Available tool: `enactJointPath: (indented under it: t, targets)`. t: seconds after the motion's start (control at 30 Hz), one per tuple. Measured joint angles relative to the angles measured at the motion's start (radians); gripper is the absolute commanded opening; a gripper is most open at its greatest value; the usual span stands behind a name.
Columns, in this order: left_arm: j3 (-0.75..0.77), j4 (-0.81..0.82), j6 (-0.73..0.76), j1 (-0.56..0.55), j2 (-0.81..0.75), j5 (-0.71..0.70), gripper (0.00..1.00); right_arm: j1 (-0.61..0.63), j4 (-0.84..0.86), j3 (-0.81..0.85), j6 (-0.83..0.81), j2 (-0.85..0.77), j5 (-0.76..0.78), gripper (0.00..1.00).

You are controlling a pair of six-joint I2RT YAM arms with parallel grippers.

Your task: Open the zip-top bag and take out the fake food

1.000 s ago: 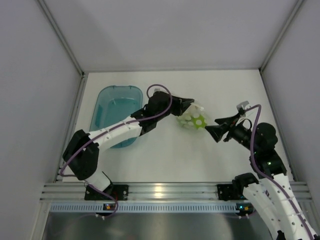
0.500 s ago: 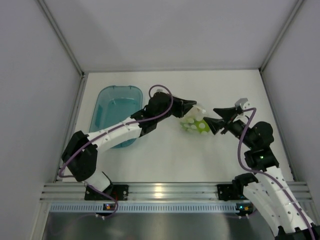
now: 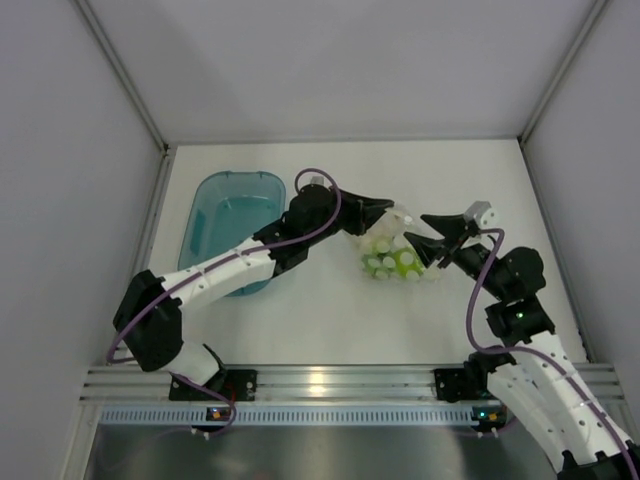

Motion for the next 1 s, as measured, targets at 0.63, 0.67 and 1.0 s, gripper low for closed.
enactJointPath:
  t: [0.63,0.67,1.0]
  targets:
    - [-0.021,-0.003,-0.004,-0.011,-0.001,-0.002,0.00,0.132,0.132,-0.007,0.010,0.159,0.192,0.62]
    - [-0.021,-0.003,-0.004,-0.012,-0.001,-0.002,0.00,0.134,0.143,-0.013,0.008,0.161,0.212,0.61]
    - [-0.042,-0.003,-0.008,-0.014,-0.027,0.007,0.00,0.146,0.205,-0.034,-0.084,0.143,0.307,0.57]
